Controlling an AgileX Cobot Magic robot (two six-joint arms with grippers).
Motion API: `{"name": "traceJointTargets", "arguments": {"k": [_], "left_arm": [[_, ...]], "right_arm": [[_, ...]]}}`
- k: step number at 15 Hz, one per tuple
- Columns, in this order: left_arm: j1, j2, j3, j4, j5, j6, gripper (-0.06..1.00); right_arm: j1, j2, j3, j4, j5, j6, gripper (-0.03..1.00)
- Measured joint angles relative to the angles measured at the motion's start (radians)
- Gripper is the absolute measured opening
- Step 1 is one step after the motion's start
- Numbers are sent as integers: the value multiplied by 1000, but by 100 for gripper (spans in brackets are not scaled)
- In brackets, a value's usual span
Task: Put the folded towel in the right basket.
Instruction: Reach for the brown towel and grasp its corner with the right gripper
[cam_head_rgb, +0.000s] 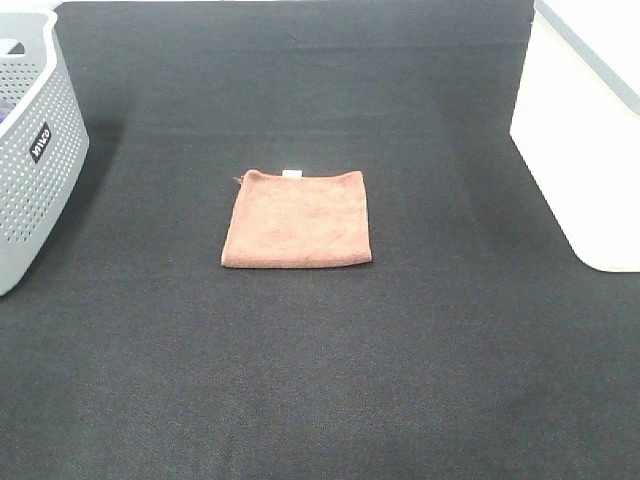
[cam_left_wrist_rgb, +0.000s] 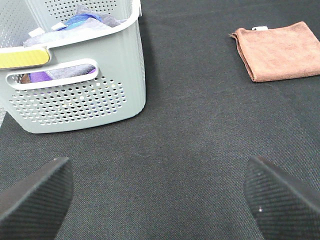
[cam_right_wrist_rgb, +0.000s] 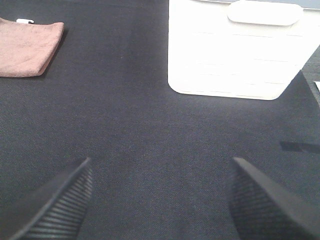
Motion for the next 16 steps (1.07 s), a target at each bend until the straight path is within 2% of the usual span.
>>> {"name": "traceJointTargets", "arguments": {"k": [16], "left_arm": [[0,0,0,0,0,0,88]], "right_arm": [[0,0,0,0,0,0,70]]}}
